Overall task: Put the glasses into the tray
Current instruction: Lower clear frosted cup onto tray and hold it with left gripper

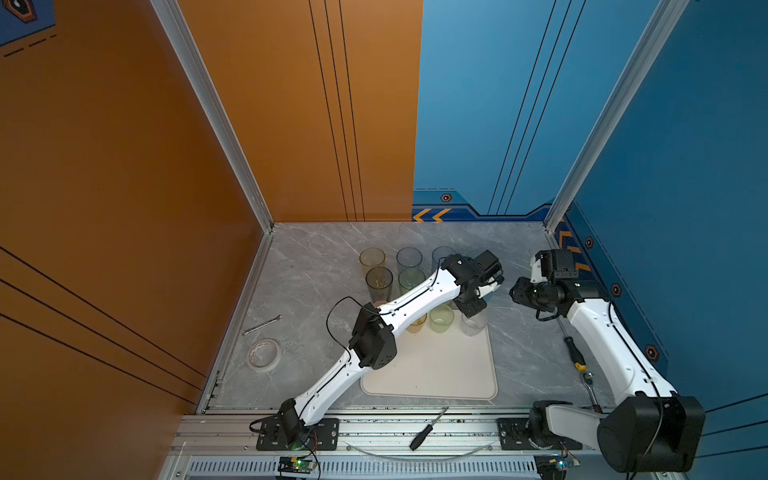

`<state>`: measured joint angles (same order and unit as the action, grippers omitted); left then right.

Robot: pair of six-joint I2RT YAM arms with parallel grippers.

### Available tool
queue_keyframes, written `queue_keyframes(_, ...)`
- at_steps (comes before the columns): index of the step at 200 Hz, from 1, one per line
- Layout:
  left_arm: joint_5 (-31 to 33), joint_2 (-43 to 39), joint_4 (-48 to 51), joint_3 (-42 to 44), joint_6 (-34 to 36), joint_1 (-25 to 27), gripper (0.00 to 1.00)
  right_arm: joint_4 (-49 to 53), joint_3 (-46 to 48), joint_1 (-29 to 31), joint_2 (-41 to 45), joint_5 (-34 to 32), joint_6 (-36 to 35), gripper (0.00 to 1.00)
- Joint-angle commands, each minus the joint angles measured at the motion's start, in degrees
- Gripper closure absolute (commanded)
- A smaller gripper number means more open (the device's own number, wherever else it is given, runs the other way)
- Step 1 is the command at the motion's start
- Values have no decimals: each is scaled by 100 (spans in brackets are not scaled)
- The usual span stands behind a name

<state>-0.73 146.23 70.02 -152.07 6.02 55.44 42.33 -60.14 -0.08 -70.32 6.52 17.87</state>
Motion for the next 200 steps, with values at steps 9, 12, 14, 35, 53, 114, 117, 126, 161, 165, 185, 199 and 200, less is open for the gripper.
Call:
queue_keyframes(9,-30,104,-50,-166,-22,-65,91,-75,58,-63,-20,130,-83,57)
queue_keyframes(12,-39,106,-53,-165,-22,-72,91,-75,56,-62,-17,130,-82,57)
queue_keyframes(14,-40,107,-55,-165,-22,-69,91,-82,66,-62,-12,130,-82,57)
queue_keyframes(35,-59,133,-78,-170,-22,-69,90,-68,81,-71,26,139,-82,57)
queue_keyframes(53,-76,157,-107,-166,-22,-73,89,-58,86,-84,61,137,-81,57)
queue_keyframes(114,-76,178,-144,-165,-65,-68,86,-25,107,-115,150,163,-75,57)
queue_keyframes(117,-76,177,-146,-164,-70,-68,85,-25,104,-115,151,157,-74,57)
queue_keyframes(126,-78,169,-155,-163,-75,-70,85,-16,115,-115,166,165,-73,57)
queue_keyframes(161,-42,94,-177,-157,-84,-63,83,-3,118,-129,227,165,-71,57)
queue_keyframes(165,-33,80,-177,-156,-82,-63,83,8,119,-133,234,164,-68,57)
queue_keyframes(185,26,14,-220,-144,-101,-59,80,37,108,-150,273,147,-64,57)
queue_keyframes(199,43,-54,-296,-92,-110,-54,77,48,124,-159,305,139,-64,56)
queue_keyframes(200,45,-61,-301,-89,-110,-53,77,52,120,-159,303,139,-64,56)
